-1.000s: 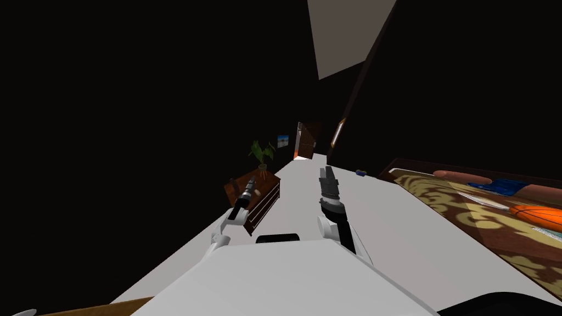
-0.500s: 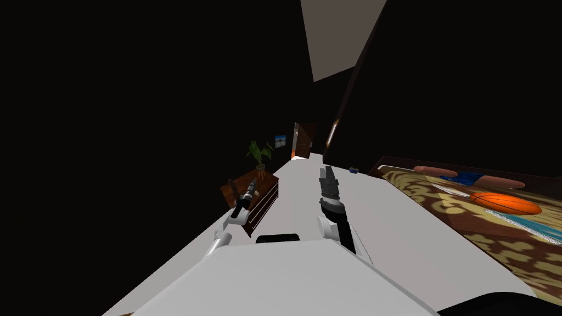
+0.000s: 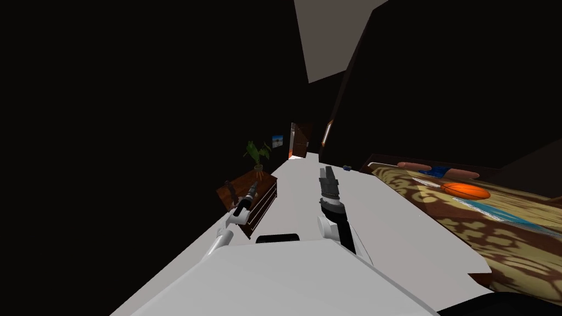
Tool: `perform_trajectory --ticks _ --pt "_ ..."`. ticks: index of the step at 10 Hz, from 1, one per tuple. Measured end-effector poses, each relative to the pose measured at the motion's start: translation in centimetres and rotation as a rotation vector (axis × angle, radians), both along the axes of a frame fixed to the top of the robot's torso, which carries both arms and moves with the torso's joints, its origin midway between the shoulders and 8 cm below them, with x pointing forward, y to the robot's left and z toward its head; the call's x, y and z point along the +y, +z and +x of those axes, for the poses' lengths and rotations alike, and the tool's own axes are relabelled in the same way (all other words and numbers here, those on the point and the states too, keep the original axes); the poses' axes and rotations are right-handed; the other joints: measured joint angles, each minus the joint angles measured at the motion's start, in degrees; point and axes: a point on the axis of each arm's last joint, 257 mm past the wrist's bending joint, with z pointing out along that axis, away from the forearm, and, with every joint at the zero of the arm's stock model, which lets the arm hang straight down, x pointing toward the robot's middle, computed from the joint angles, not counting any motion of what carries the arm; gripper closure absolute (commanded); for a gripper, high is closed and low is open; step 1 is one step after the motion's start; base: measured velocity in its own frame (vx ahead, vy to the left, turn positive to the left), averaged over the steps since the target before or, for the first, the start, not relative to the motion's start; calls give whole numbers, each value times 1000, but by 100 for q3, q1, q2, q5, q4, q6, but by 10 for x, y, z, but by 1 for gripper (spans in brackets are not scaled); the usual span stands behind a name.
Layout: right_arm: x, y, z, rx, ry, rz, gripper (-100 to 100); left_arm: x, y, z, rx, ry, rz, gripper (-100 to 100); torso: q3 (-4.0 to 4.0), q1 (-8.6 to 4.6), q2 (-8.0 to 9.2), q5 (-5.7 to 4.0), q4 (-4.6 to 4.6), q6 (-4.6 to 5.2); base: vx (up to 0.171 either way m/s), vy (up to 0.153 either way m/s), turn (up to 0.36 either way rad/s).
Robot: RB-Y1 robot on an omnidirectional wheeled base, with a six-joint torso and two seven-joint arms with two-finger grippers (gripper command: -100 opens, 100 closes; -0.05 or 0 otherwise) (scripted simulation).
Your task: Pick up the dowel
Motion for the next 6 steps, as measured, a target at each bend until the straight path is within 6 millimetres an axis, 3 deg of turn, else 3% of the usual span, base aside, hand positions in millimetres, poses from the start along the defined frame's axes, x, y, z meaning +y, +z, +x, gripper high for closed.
perform_trajectory --ticks 6 --pt "0 0 0 0 0 0 0 12 -57 2 167 14 26 -100 -5 1 -9 0 -1 1 7 26 -108"
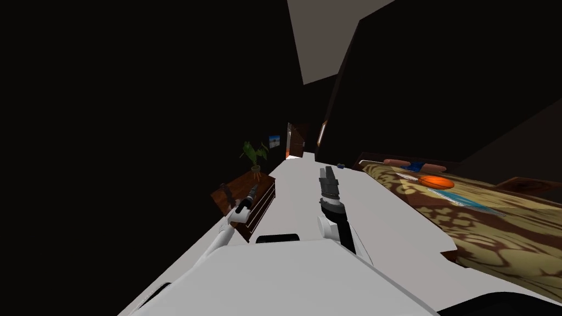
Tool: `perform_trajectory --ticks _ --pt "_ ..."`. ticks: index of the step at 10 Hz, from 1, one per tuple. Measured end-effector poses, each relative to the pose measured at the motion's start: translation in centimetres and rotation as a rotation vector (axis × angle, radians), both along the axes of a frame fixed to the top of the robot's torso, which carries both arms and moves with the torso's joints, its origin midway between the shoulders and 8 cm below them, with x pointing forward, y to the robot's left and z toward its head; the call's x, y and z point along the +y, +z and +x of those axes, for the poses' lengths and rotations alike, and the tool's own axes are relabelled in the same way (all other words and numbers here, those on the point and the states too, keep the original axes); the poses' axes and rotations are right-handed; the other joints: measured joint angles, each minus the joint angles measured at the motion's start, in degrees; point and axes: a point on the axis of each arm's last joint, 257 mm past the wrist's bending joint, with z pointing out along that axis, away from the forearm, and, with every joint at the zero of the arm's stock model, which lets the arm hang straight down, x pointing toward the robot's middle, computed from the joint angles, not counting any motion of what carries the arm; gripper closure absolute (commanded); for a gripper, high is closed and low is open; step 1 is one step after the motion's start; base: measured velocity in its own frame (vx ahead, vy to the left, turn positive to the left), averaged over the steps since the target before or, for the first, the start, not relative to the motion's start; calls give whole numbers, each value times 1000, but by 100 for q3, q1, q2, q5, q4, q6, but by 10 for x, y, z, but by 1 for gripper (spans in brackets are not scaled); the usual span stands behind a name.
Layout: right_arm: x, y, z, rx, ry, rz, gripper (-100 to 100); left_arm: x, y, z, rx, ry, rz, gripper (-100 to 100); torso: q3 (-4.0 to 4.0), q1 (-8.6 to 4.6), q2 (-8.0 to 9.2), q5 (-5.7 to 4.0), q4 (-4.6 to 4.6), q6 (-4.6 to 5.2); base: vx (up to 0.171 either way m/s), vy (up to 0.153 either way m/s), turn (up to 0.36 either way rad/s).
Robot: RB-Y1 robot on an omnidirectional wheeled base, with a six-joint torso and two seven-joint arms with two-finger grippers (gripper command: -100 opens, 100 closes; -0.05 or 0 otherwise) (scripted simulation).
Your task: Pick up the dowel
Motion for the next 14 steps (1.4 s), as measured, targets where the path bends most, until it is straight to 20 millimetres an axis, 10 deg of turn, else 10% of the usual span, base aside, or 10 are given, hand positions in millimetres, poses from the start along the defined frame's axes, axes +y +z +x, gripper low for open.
perform_trajectory --ticks 14 --pt "0 0 0 0 0 0 0 60 -130 -56 418 73 68 -100 -9 -3 -15 0 -4 -4 37 25 -77"
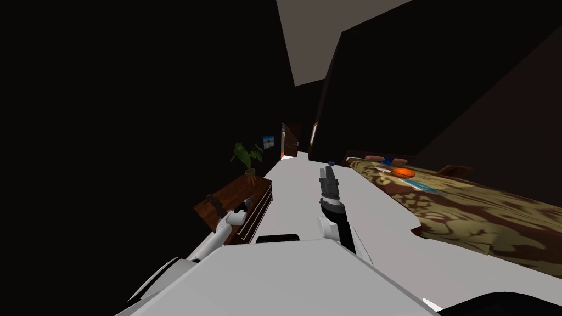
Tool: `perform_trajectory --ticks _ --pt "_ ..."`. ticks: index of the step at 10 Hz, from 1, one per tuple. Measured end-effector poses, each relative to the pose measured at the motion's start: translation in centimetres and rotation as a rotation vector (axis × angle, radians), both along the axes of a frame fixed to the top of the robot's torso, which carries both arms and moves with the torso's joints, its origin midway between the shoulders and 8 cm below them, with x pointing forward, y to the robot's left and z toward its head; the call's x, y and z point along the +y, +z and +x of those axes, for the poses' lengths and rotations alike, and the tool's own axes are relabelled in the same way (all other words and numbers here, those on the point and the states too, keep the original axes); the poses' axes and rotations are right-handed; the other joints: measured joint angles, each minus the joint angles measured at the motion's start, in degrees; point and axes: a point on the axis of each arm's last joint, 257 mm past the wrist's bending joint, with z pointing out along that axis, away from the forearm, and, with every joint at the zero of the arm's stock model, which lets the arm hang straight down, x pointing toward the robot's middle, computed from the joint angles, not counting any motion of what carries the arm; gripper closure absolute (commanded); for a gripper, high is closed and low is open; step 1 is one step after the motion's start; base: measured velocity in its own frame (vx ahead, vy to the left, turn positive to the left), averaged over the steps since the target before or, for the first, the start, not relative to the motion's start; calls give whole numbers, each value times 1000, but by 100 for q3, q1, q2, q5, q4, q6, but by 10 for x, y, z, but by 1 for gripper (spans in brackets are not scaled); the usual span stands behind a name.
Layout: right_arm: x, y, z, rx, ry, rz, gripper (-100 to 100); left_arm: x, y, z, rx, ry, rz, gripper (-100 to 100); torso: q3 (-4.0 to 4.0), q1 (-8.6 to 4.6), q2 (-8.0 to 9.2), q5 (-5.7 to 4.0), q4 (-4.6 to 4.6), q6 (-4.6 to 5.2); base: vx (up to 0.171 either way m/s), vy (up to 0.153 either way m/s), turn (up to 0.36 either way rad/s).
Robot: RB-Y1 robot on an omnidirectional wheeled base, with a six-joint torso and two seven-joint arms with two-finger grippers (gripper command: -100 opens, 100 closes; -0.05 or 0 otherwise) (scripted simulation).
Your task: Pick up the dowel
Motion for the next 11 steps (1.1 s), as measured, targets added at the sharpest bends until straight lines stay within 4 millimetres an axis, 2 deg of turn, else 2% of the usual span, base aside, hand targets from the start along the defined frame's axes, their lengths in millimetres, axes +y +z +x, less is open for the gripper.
perform_trajectory --ticks 2,7,11 --pt "0 0 0 0 0 0 0 13 -21 -16 82 19 13 -100 -6 3 -11 0 -2 1 80 35 -73" --pt "0 0 0 0 0 0 0 33 -41 -41 197 49 27 -100 0 -3 1 -1 0 0 57 24 -49" --pt "0 0 0 0 0 0 0 54 -62 -70 310 84 31 -100 -8 -1 -14 -1 -3 0 85 31 -53"
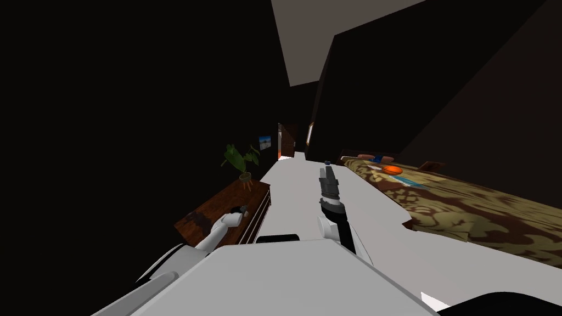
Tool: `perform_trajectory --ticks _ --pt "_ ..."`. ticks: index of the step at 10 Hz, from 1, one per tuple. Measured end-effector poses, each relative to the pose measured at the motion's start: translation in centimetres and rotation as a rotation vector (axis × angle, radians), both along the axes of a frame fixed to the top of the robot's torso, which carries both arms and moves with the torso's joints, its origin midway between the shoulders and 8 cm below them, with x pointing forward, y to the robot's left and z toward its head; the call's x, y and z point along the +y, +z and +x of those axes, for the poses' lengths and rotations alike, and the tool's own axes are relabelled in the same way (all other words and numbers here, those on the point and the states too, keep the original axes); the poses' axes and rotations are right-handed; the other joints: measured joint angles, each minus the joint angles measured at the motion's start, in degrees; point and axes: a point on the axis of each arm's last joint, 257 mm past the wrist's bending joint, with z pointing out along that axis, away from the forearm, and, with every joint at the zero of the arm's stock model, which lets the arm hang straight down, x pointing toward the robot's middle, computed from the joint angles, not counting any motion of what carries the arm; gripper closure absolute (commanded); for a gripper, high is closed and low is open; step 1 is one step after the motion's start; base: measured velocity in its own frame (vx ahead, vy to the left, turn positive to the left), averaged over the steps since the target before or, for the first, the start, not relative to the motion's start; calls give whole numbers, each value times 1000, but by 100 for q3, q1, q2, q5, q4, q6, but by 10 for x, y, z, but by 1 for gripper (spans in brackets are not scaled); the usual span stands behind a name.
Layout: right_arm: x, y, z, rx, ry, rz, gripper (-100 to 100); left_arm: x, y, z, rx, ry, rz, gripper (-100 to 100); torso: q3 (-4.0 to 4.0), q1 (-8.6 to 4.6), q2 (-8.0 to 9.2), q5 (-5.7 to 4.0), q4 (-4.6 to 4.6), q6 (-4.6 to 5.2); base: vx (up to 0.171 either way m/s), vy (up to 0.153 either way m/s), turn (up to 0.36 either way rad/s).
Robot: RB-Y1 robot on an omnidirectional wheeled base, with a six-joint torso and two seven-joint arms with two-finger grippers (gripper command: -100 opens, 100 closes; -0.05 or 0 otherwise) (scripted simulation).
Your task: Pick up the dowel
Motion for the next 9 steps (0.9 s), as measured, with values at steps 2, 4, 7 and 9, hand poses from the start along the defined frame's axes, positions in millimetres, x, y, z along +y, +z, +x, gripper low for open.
perform_trajectory --ticks 2,4,7,9 --pt "0 0 0 0 0 0 0 4 -8 -13 39 9 1 -100 5 -1 10 1 2 -1 40 22 -12" --pt "0 0 0 0 0 0 0 4 -9 -15 46 10 1 0 16 -11 29 -2 6 0 3 2 0" --pt "0 0 0 0 0 0 0 10 -13 -21 46 40 4 -100 21 2 38 1 8 1 -9 40 -168" --pt "0 0 0 0 0 0 0 14 -16 -25 43 69 5 -100 23 4 41 2 8 0 -15 43 -117"
